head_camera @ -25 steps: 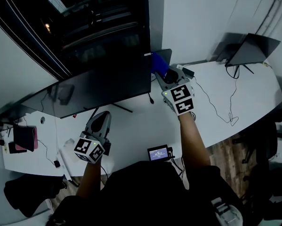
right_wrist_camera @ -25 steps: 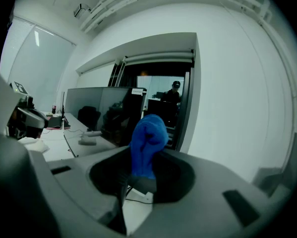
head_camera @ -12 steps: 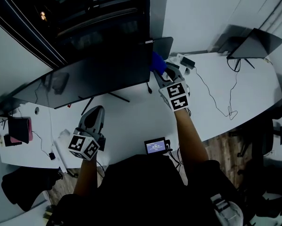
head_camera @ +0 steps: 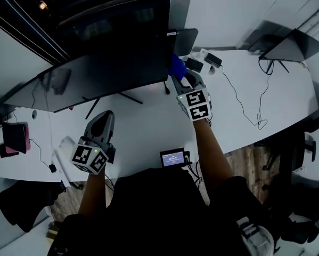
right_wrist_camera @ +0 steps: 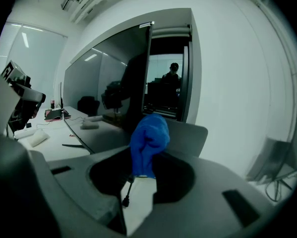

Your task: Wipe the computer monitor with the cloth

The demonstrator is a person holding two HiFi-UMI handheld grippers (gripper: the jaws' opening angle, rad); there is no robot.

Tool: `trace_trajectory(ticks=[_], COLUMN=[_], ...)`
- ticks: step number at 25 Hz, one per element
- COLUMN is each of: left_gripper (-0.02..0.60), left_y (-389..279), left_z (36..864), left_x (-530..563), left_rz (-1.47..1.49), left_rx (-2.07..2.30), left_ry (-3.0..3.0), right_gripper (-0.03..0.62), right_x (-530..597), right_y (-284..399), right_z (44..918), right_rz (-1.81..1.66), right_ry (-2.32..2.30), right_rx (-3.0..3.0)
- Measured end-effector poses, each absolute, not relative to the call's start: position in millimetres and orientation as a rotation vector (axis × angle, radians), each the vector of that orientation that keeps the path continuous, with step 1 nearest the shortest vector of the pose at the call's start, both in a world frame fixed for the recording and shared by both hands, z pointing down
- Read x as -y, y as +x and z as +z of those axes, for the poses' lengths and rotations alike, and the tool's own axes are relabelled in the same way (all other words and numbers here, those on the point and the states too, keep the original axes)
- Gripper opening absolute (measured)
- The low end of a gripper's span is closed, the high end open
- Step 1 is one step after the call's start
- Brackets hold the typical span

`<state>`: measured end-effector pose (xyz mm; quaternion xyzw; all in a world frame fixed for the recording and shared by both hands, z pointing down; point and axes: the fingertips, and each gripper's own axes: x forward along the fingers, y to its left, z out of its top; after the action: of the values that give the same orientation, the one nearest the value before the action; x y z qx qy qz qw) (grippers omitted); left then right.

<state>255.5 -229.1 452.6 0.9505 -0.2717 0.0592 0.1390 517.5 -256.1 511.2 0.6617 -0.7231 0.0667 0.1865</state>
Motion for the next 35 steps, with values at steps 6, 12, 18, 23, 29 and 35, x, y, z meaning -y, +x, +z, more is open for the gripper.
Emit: trace_trajectory(ticks=[6,12,18,23,29,35], left_gripper=[-0.006,-0.006,-0.006,-0.006,-0.006,-0.006], left_y=[253,251,249,236,234,224], left_z=[469,480,485,490,487,487], left_x=[230,233,232,232,234,227], left_rz=[0.217,0.254,0.268,0.279,0.267,0.270], left_rx=[0.773,0.763,0.780,0.815,0.850,0.875], left_ry=[2.714,2.696,2.674,2.656,2.642,2.636], right_gripper=[0.106,0.106,0.106,0.106,0.104,0.104], right_x=[257,252,253,254,253,252], right_y=[516,514,515,514,513,506], right_z=[532,568,600,624,642,657], right_rz=[0.238,0.333,0.417,0.502,0.753,1.190], right_ry=[1.854,1.823,1.805,1.791,1.863,2.024], right_rx=[2.026,2.010,2.001,1.992,2.047,2.146])
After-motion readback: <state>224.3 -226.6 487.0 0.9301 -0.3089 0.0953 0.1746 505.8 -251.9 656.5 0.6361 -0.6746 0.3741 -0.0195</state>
